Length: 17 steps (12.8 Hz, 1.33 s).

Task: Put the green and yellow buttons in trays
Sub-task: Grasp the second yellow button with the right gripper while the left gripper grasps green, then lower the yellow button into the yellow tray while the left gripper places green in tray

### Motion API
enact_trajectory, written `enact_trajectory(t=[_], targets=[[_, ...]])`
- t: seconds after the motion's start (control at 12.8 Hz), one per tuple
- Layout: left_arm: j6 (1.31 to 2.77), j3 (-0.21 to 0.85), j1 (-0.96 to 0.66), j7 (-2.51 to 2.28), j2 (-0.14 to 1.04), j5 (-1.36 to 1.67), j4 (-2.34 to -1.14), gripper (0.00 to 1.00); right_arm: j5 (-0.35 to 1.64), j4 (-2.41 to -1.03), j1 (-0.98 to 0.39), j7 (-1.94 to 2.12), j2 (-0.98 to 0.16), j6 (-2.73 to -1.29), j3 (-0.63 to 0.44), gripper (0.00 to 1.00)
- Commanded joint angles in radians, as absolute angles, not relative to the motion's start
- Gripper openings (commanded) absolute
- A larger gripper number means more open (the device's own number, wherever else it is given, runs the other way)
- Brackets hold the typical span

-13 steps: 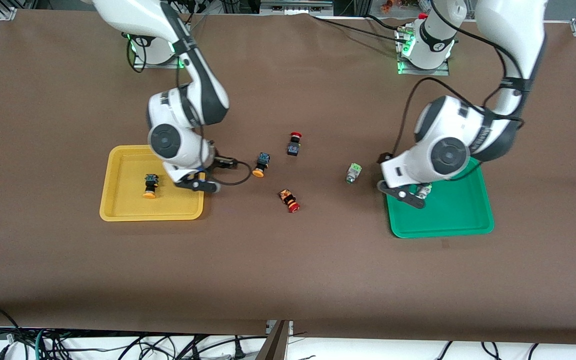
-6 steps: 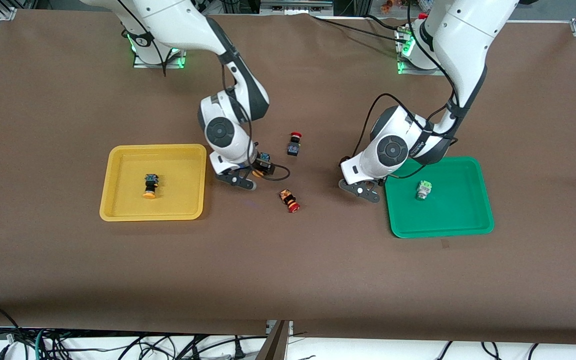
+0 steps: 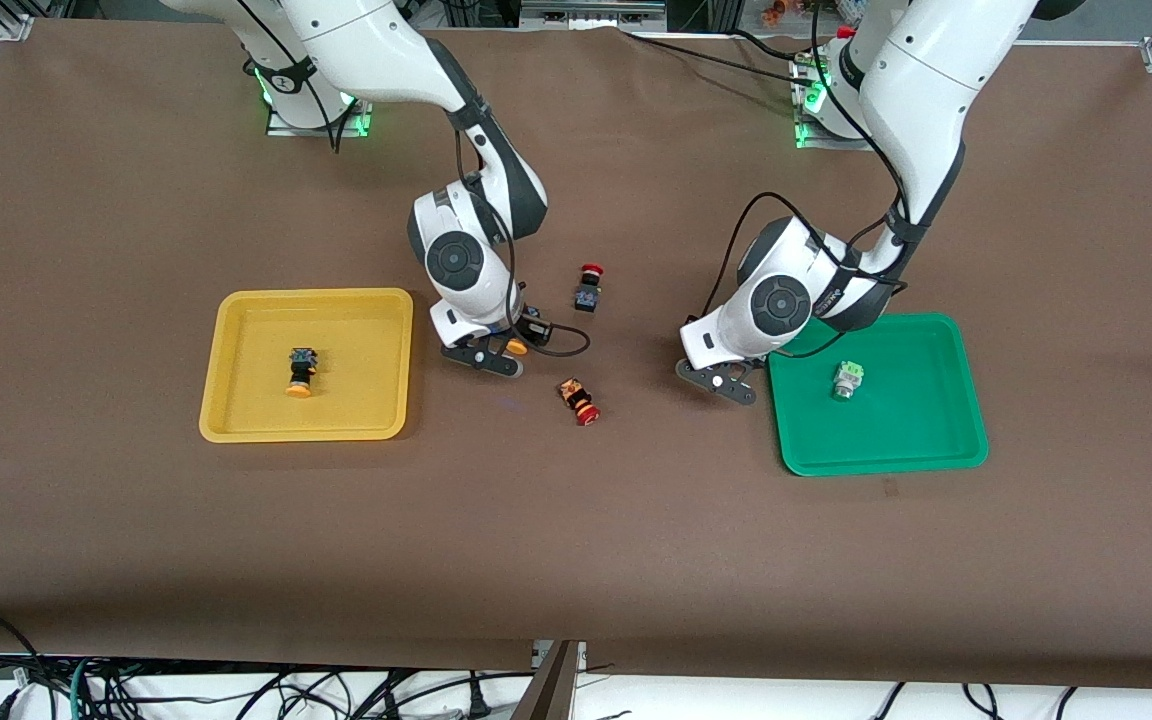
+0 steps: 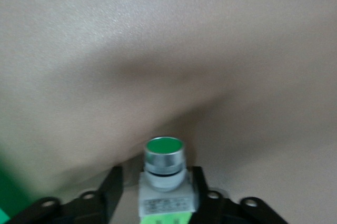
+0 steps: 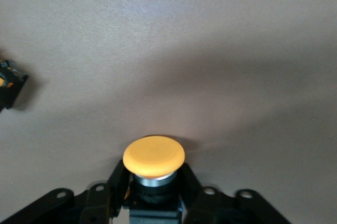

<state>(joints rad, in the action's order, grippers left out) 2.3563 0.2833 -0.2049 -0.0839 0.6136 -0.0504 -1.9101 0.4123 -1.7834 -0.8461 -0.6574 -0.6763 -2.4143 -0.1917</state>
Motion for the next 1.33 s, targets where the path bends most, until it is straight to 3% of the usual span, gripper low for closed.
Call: enact_trajectory(t=[0.0, 0.16, 0.39, 0.63, 0.71, 0.86, 0.94, 1.02, 1.1, 1.18, 1.25], targets=[[2.312, 0.282, -0.201, -0.084, 0.58, -0.046, -1.902, 0.03, 0.423, -1.772, -0.836, -0.51, -0.628, -2.266, -0.274, 0.0], [2.184, 0.272, -0.187, -0.078, 0.531, -0.046, -1.846, 0.05, 0.411, -1.758, -0.836, -0.375, -0.592, -2.145, -0.374, 0.0], [1.851, 0.268, -0.098, -0.051, 0.525, -0.049, -1.631, 0.09, 0.411, -1.766, -0.836, -0.076, -0.587, -2.042, -0.524, 0.0], [1.789, 0.264, 0.03, 0.165, 0.543, -0.194, -1.6, 0.1, 0.416, -1.799, -0.81, 0.046, -0.614, -2.077, -0.565, 0.0], [1.796, 0.265, 0.081, 0.255, 0.561, -0.23, -1.598, 0.1, 0.417, -1.819, -0.805, 0.046, -0.617, -2.106, -0.565, 0.12], [1.88, 0.264, 0.132, 0.362, 0.606, -0.3, -1.633, 0.12, 0.423, -1.825, -0.799, 0.045, -0.615, -2.114, -0.565, 0.87], [1.97, 0.264, 0.152, 0.371, 0.612, -0.339, -1.69, 0.12, 0.425, -1.819, -0.795, 0.043, -0.608, -2.103, -0.565, 0.98], [2.059, 0.265, 0.185, 0.376, 0.608, -0.35, -1.75, 0.13, 0.423, -1.815, -0.796, 0.037, -0.594, -2.102, -0.568, 0.99], [2.075, 0.267, 0.19, 0.376, 0.604, -0.35, -1.765, 0.21, 0.423, -1.812, -0.796, 0.029, -0.572, -2.1, -0.568, 0.99], [2.075, 0.267, 0.19, 0.376, 0.606, -0.35, -1.766, 0.42, 0.423, -1.81, -0.798, 0.031, -0.539, -2.099, -0.568, 0.99], [2.079, 0.267, 0.192, 0.374, 0.607, -0.348, -1.764, 0.99, 0.422, -1.81, -0.799, 0.032, -0.502, -2.083, -0.569, 0.99]])
